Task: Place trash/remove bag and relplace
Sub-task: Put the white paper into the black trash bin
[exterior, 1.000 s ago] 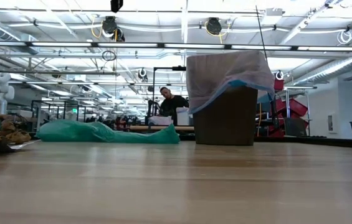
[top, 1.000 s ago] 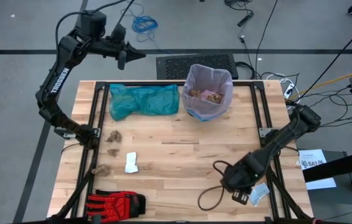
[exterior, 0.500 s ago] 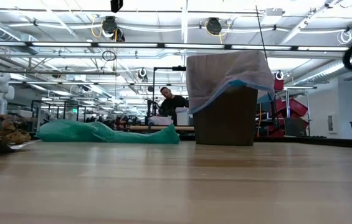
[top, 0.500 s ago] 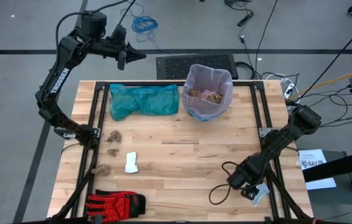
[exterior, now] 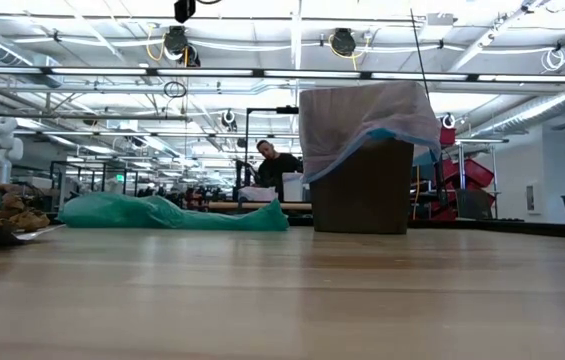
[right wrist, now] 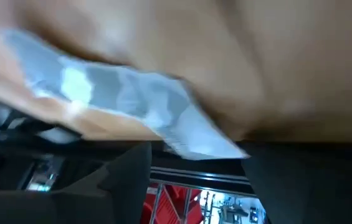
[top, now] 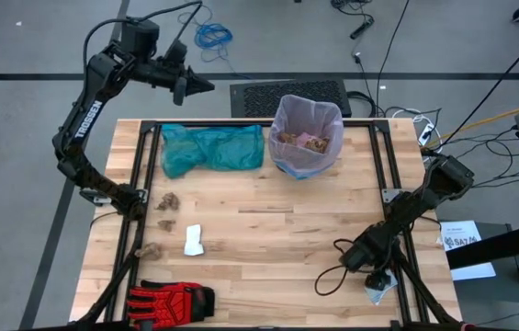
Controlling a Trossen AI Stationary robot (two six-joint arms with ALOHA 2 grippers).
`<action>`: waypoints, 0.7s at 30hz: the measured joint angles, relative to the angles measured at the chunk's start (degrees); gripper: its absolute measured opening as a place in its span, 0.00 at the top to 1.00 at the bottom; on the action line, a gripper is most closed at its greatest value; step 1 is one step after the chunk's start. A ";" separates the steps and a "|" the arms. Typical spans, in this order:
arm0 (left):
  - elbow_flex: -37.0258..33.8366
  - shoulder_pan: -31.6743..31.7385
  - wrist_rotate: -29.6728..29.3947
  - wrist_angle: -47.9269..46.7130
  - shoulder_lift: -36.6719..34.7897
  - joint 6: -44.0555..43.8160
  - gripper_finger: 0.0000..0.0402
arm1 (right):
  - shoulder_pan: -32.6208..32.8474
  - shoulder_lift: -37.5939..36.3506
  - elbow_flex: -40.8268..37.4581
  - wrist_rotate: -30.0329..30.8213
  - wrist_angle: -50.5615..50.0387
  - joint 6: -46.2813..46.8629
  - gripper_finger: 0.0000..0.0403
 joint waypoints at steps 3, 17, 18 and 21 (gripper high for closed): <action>0.00 0.00 0.02 -0.79 0.00 -0.14 1.00 | 0.00 -0.02 -0.58 -1.47 5.54 0.17 0.43; 0.00 0.00 0.00 -0.70 0.00 0.09 1.00 | 0.00 -0.26 -0.64 0.56 18.79 5.63 0.99; 0.00 0.00 0.00 -0.68 0.00 0.09 1.00 | 0.00 -0.39 -0.62 1.08 20.67 6.88 1.00; 0.00 0.00 0.00 -0.55 0.00 0.08 1.00 | 0.00 -0.89 -0.60 3.24 25.61 11.27 1.00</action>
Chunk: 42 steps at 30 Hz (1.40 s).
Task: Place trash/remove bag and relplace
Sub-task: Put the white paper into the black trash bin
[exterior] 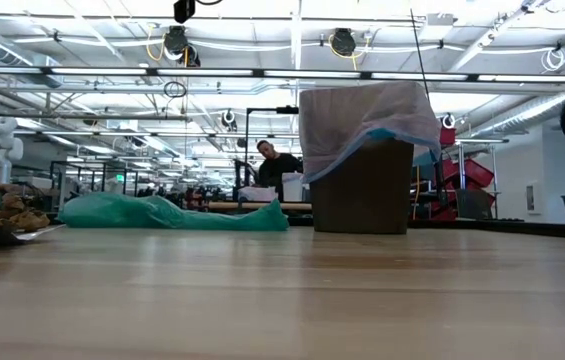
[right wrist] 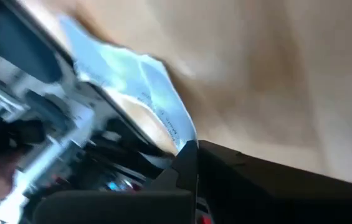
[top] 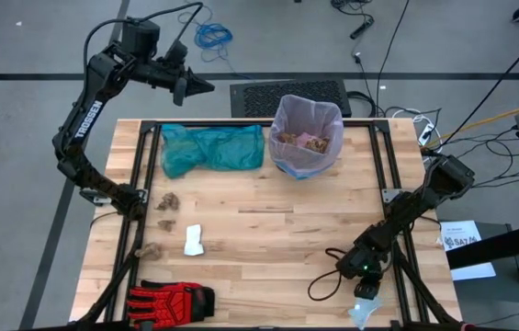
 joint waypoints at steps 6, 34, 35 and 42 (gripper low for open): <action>0.00 0.00 0.00 0.04 -0.04 0.01 1.00 | -0.04 -4.75 2.14 12.23 4.00 7.85 1.00; 0.00 0.00 -4.56 4.16 -11.01 0.05 1.00 | -42.57 -15.61 47.43 64.60 -34.48 -27.59 1.00; 0.01 0.00 -4.79 4.05 -11.28 0.04 1.00 | -44.96 -14.96 49.29 64.64 -37.21 -29.04 1.00; 0.01 0.00 -6.86 2.56 -12.97 0.09 1.00 | -56.64 -11.57 54.23 61.11 -48.33 -35.04 1.00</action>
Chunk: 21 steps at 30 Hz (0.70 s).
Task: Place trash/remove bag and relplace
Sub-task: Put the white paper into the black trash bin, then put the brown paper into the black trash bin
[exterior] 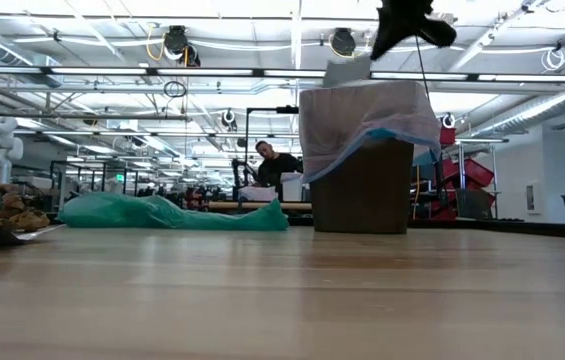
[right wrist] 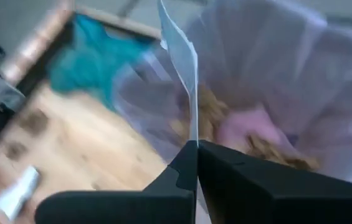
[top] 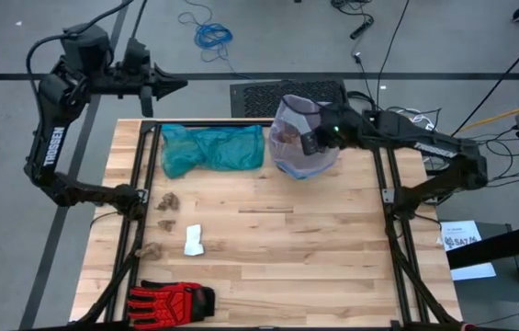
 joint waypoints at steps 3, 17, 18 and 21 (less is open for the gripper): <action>0.01 0.00 -0.44 -2.46 -0.45 0.31 1.00 | -2.87 1.81 0.00 -4.76 -5.00 -0.66 1.00; 0.01 -3.72 -0.76 -28.92 -0.96 4.98 1.00 | -5.50 3.88 -0.04 -5.68 -3.72 -9.61 0.59; 0.01 -4.64 -1.03 -30.93 -0.96 4.93 1.00 | -5.76 3.82 -0.04 -5.71 -3.17 -10.31 0.55; -0.92 -8.35 -2.55 -31.72 -1.41 2.87 1.00 | -6.18 3.70 -0.04 -5.78 -2.41 -12.44 0.46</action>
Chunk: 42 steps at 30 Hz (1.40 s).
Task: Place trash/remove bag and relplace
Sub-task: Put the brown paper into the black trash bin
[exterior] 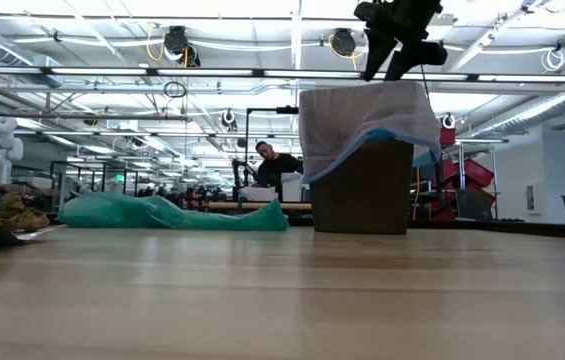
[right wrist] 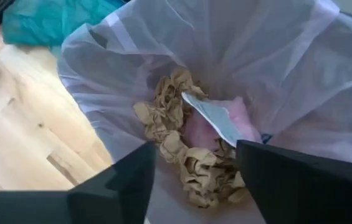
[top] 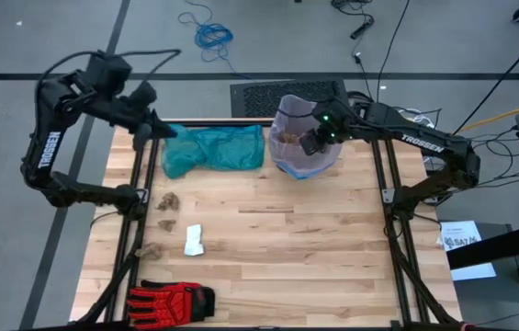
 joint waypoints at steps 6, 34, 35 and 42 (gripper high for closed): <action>-2.34 -8.57 -4.16 -0.31 -0.90 -8.35 1.00 | 0.07 -0.03 0.00 -2.35 2.74 -3.69 0.39; -59.22 -31.72 -34.48 13.56 -4.52 -52.37 0.93 | 0.02 -9.22 0.00 -10.48 15.05 -10.06 0.38; -60.42 -31.74 -34.26 13.69 -3.62 -52.39 0.91 | 0.02 -9.25 0.00 -10.50 15.00 -10.25 0.38; -66.53 -31.53 -35.06 15.96 2.11 -51.97 0.76 | 0.02 -9.25 0.00 -10.50 14.62 -10.52 0.38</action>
